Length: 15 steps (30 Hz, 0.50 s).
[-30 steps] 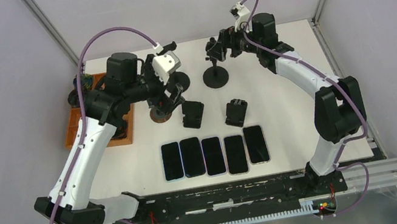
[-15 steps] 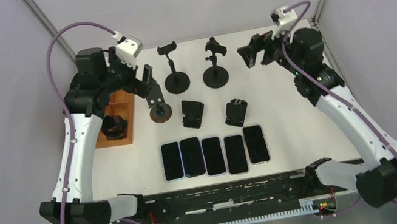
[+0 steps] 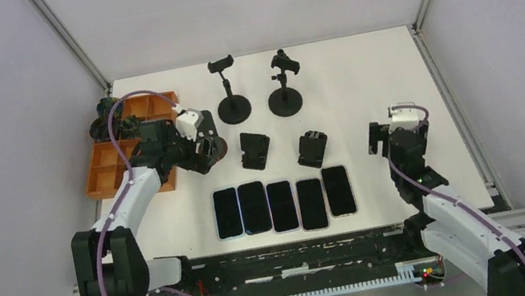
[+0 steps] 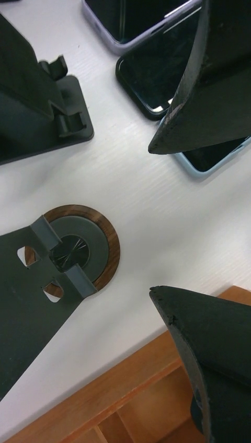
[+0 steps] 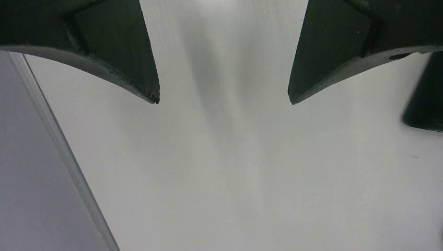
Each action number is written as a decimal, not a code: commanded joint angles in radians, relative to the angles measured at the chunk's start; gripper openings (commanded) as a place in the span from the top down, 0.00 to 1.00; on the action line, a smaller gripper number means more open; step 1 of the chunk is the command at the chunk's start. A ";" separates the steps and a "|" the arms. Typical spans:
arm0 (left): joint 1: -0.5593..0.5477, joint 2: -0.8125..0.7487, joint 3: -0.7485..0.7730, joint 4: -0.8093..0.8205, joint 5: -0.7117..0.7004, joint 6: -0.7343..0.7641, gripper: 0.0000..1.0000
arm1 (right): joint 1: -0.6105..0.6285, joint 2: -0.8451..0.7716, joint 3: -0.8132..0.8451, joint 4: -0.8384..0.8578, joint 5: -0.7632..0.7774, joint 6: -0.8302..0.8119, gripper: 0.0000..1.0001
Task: Remove the phone from the phone stand
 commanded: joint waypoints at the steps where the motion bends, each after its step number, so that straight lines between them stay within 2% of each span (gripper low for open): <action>1: 0.000 0.029 -0.096 0.326 -0.029 -0.074 0.00 | -0.002 -0.029 -0.161 0.352 0.253 -0.090 0.02; 8: 0.007 0.050 -0.266 0.688 -0.056 -0.113 0.00 | -0.002 0.174 -0.316 0.686 0.383 -0.119 0.02; 13: 0.078 0.070 -0.436 1.074 -0.066 -0.188 0.00 | -0.002 0.330 -0.373 0.905 0.405 -0.169 0.02; 15: 0.096 0.098 -0.440 1.108 -0.041 -0.216 0.00 | -0.003 0.367 -0.385 0.993 0.403 -0.198 0.02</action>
